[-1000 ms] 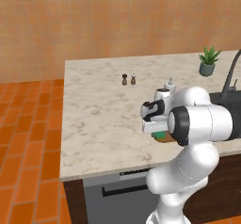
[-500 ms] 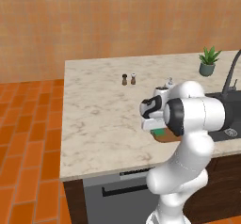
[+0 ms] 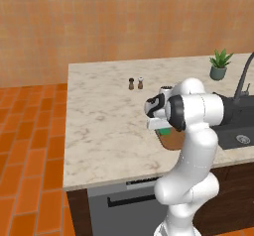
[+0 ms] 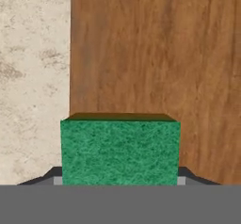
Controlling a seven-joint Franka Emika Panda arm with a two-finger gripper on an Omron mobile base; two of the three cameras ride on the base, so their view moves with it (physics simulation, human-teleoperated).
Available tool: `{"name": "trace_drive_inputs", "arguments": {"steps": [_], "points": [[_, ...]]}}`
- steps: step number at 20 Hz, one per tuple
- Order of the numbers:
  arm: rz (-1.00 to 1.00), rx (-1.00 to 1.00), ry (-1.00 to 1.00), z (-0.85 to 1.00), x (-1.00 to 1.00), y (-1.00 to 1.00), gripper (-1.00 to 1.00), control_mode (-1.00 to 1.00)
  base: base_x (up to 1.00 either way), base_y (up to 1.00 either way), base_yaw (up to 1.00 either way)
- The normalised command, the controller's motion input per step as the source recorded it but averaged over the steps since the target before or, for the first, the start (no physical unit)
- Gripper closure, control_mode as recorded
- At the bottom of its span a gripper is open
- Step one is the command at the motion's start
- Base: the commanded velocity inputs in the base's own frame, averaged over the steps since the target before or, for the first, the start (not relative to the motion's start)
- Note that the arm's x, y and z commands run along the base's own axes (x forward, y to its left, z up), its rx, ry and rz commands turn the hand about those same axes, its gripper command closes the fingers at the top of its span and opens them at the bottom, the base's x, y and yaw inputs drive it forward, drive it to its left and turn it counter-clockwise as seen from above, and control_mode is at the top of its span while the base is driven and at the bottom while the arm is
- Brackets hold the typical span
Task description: Pick up the sponge from the counter and clean the cutting board by briefly scrubbing or pressing down on the cutting board. Once finished, release the sponge.
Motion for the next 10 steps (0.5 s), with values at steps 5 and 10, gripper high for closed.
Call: {"name": "trace_drive_inputs", "arguments": {"steps": [5, 10], "points": [[0.0, 0.02, -0.01, -0.03, 0.76, -0.15, 1.0, -1.0, 0.0, 0.0, 0.0], [0.0, 0.01, 0.0, -0.05, 0.77, -0.21, 1.0, -1.0, 0.0, 0.0, 0.0]]}}
